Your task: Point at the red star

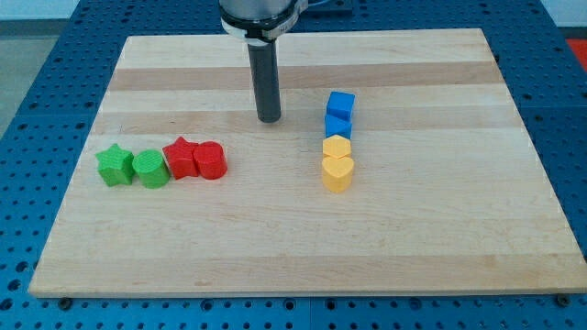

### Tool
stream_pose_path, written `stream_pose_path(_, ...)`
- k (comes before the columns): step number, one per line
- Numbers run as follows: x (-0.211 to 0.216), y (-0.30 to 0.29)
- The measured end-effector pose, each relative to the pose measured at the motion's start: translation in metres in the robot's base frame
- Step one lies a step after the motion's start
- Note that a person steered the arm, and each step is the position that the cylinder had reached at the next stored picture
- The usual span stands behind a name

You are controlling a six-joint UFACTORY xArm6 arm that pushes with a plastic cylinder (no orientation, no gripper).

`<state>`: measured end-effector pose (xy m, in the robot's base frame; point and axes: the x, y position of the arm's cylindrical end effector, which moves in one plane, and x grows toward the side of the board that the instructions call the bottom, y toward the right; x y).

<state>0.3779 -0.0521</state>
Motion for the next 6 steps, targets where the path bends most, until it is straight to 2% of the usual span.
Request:
stream_pose_path(1, 0.000, -0.028)
stream_pose_path(2, 0.001, -0.118)
stream_pose_path(4, 0.001, -0.168)
stream_pose_path(6, 0.016, -0.162)
